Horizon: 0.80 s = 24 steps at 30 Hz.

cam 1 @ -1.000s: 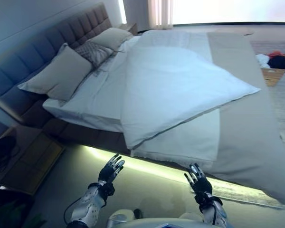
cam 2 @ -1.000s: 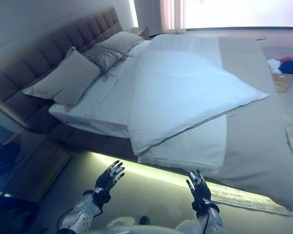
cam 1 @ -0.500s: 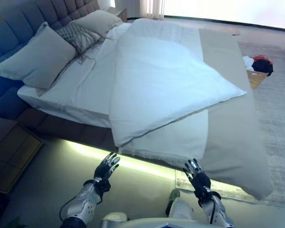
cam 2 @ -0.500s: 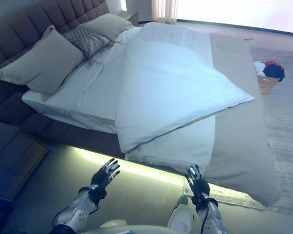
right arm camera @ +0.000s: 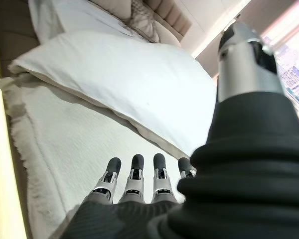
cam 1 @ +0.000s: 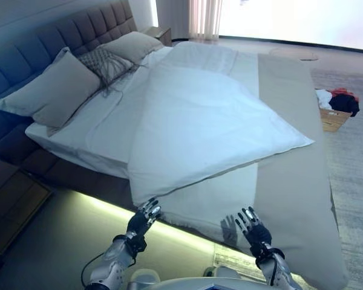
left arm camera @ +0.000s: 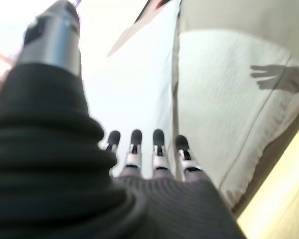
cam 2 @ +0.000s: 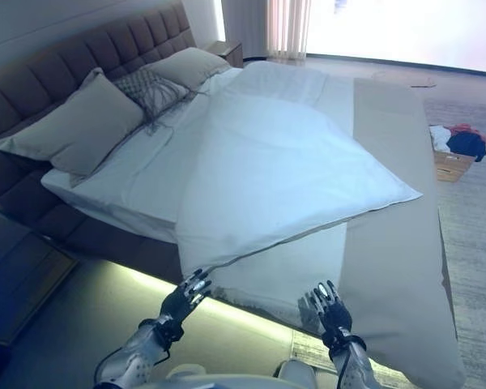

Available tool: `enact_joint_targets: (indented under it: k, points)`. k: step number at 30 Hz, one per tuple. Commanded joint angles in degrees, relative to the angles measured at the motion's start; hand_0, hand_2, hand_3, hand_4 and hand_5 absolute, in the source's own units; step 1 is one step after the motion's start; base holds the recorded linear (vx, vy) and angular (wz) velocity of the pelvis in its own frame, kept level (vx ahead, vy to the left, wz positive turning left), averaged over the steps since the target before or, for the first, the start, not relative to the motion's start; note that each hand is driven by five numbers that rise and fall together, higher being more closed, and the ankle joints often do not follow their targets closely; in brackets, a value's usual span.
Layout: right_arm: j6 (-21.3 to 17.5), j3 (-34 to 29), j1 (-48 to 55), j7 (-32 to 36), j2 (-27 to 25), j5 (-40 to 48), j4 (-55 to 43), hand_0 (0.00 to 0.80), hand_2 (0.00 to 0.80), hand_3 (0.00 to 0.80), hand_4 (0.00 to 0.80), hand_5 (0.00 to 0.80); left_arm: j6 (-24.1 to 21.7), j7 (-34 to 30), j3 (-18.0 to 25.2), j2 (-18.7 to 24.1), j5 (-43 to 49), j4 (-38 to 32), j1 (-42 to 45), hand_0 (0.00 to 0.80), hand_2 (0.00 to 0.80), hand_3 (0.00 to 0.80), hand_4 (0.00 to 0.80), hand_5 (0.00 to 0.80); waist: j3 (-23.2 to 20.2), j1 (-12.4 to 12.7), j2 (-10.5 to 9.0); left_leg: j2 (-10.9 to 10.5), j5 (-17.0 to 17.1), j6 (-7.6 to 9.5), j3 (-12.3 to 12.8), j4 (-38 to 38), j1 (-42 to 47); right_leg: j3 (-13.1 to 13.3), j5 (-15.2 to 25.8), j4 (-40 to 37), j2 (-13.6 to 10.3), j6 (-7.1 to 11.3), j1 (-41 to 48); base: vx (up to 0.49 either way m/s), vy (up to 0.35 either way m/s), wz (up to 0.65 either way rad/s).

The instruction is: Make the bed neatly

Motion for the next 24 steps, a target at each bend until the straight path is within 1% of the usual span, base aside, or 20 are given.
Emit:
enact_joint_targets:
  k: [1,2,3,5,6,9,10,12,13,14,16,17,18,19,21,22,24]
  points:
    - [-1.66,-0.81,-0.15,0.18,-1.58,1.78,-3.37,0.0,0.0,0.0,0.0,0.0,-3.41,-1.96,2.71,1.3,-0.57,-7.35,0.64,0.0,0.0,0.0,0.0,0.0,3.08,0.06,0.96,-0.22,-0.31,2.85,4.69,-13.52,-0.26,0.77,9.5,-11.16,3.79,6.42,5.78,0.275,0.072,-0.15]
    - [-1.74,-0.51,-0.07,-0.58,-1.31,1.94,-4.06,0.0,0.0,0.0,0.0,0.0,-3.08,-2.22,2.99,1.37,-0.7,-7.03,0.61,0.0,0.0,0.0,0.0,0.0,2.78,0.42,1.66,0.67,1.88,2.07,3.99,-21.05,0.05,0.85,9.16,-11.52,4.61,6.69,6.21,0.295,0.102,-0.14]
    - [-1.76,-0.21,0.11,-1.33,-1.21,2.11,-4.83,0.0,0.0,0.0,0.0,0.0,-2.84,-2.53,3.16,1.28,-0.56,-6.62,0.61,0.0,0.0,0.0,0.0,0.0,2.56,0.91,2.34,1.44,3.96,1.08,3.07,-26.96,0.07,1.11,8.58,-11.81,5.4,6.84,6.96,0.368,0.13,-0.13]
    - [-1.71,0.09,0.81,-2.74,-0.7,2.25,-6.46,0.0,0.0,0.0,0.0,0.0,-2.05,-3.08,3.47,0.97,0.35,-5.91,0.61,0.0,0.0,0.0,0.0,0.0,2.35,2.14,3.41,2.84,8.22,-0.99,1.21,-35.14,-0.52,2.02,6.94,-12.0,6.53,6.92,8.91,0.417,0.142,-0.12]
    - [-1.47,0.06,1.2,-3.05,-0.66,2.19,-7.05,0.0,0.0,0.0,0.0,0.0,-1.86,-3.32,3.55,0.83,0.69,-5.73,0.77,0.0,0.0,0.0,0.0,0.0,2.32,2.59,3.83,3.62,10.05,-1.67,0.54,-37.58,-1.01,2.5,6.15,-11.85,6.82,6.84,9.65,0.426,0.149,-0.15]
    - [-1.01,0.38,2.09,-3.23,-0.55,1.2,-8.18,0.0,0.0,0.0,0.0,0.0,-0.85,-3.82,3.95,0.08,1.51,-5.57,1.64,0.0,0.0,0.0,0.0,0.0,2.3,3.56,5.22,5.45,12.55,-2.63,-0.3,-40.21,-2.38,3.35,3.17,-9.47,6.63,6.22,11.1,0.447,0.178,-0.36]
    - [-1.04,0.65,2.19,-3.1,-0.57,0.93,-8.33,0.0,0.0,0.0,0.0,0.0,-0.43,-4.22,4.21,0.04,1.68,-5.4,2.04,0.0,0.0,0.0,0.0,0.0,2.29,3.74,5.72,5.86,12.64,-2.72,-0.21,-40.52,-2.38,3.45,2.07,-8.11,6.27,6.1,11.34,0.441,0.21,-0.55]
    - [-0.98,1.01,2.57,-2.93,-0.38,0.5,-8.99,0.0,0.0,0.0,0.0,0.0,0.53,-5.3,4.78,0.3,1.95,-4.93,2.54,0.0,0.0,0.0,0.0,0.0,2.32,3.84,6.41,6.12,11.69,-2.72,0.23,-39.8,-2.28,3.37,0.19,-5.38,5.15,6.11,11.73,0.434,0.233,-0.41]
    - [-1.0,1.15,2.75,-2.97,-0.27,0.41,-9.48,0.0,0.0,0.0,0.0,0.0,0.83,-6.21,5.06,0.51,2.13,-4.71,2.66,0.0,0.0,0.0,0.0,0.0,2.27,3.82,6.54,5.93,10.68,-2.56,0.54,-38.7,-2.3,3.2,-0.5,-4.24,4.33,6.37,12.0,0.417,0.261,-0.25]
    - [-1.26,1.58,2.85,-3.0,-0.18,0.3,-9.7,0.0,0.0,0.0,0.0,0.0,0.9,-6.89,5.19,0.72,2.07,-4.55,2.66,0.0,0.0,0.0,0.0,0.0,2.18,3.77,6.41,5.52,8.08,-1.95,1.27,-37.76,-2.15,2.75,-1.01,-2.85,2.82,6.89,12.01,0.401,0.29,-0.2]
    - [-1.85,2.53,3.14,-3.97,0.49,-0.76,-9.85,0.0,0.0,0.0,0.0,0.0,1.26,-7.56,5.76,1.42,2.14,-4.87,2.76,0.0,0.0,0.0,0.0,0.0,1.75,3.7,6.3,4.26,3.85,-0.66,2.7,-37.69,-0.54,2.22,-2.14,0.64,-1.11,8.55,11.82,0.422,0.346,-0.31]
    - [-1.72,2.42,3.36,-5.45,1.18,-0.99,-9.86,0.0,0.0,0.0,0.0,0.0,1.83,-7.16,6.1,1.79,2.33,-5.02,2.62,0.0,0.0,0.0,0.0,0.0,1.55,3.65,6.08,3.22,2.1,0.41,3.27,-36.53,0.0,2.26,-2.35,1.72,-3.15,9.46,12.27,0.402,0.311,-0.38]
    - [-1.07,2.16,3.67,-7.12,2.24,-0.47,-10.15,0.0,0.0,0.0,0.0,0.0,2.28,-6.28,6.18,2.15,2.86,-5.37,2.4,0.0,0.0,0.0,0.0,0.0,1.06,3.84,5.5,1.92,0.76,1.52,3.36,-34.45,-0.26,2.88,-2.18,2.54,-5.07,10.71,12.81,0.345,0.227,-0.28]
    - [-0.69,1.98,3.89,-6.59,3.34,0.03,-10.71,0.0,0.0,0.0,0.0,0.0,2.05,-6.54,6.6,2.24,3.21,-5.89,2.2,0.0,0.0,0.0,0.0,0.0,0.38,4.26,4.8,0.67,-0.36,2.95,3.76,-33.05,-0.54,3.28,-0.47,4.21,-7.07,11.64,13.0,0.325,0.205,-0.1]
    - [-1.77,3.06,5.31,-6.4,4.35,-3.56,-12.33,0.0,0.0,0.0,0.0,0.0,2.17,-6.27,7.73,2.91,3.1,-8.31,3.0,0.0,0.0,0.0,0.0,0.0,-0.76,4.96,4.15,-1.33,-1.89,5.62,4.44,-32.89,0.0,4.22,2.35,8.95,-9.51,11.75,11.05,0.252,0.184,-0.03]
    - [-2.49,3.7,5.47,-6.08,4.64,-3.99,-12.22,0.0,0.0,0.0,0.0,0.0,1.75,-5.6,7.74,3.78,2.47,-8.73,3.33,0.0,0.0,0.0,0.0,0.0,-1.29,5.23,4.21,-1.71,-1.92,6.17,4.55,-33.31,0.42,4.56,3.07,8.67,-9.55,11.43,10.21,0.155,0.102,-0.09]
    - [-3.21,4.71,5.08,-5.7,5.23,-3.86,-11.6,0.0,0.0,0.0,0.0,0.0,0.03,-3.95,7.05,5.16,0.48,-7.71,2.04,0.0,0.0,0.0,0.0,0.0,-1.31,5.28,4.12,-1.8,-1.89,6.0,4.51,-33.42,0.29,4.28,3.69,4.05,-7.95,10.82,10.0,0.059,-0.026,-0.06]
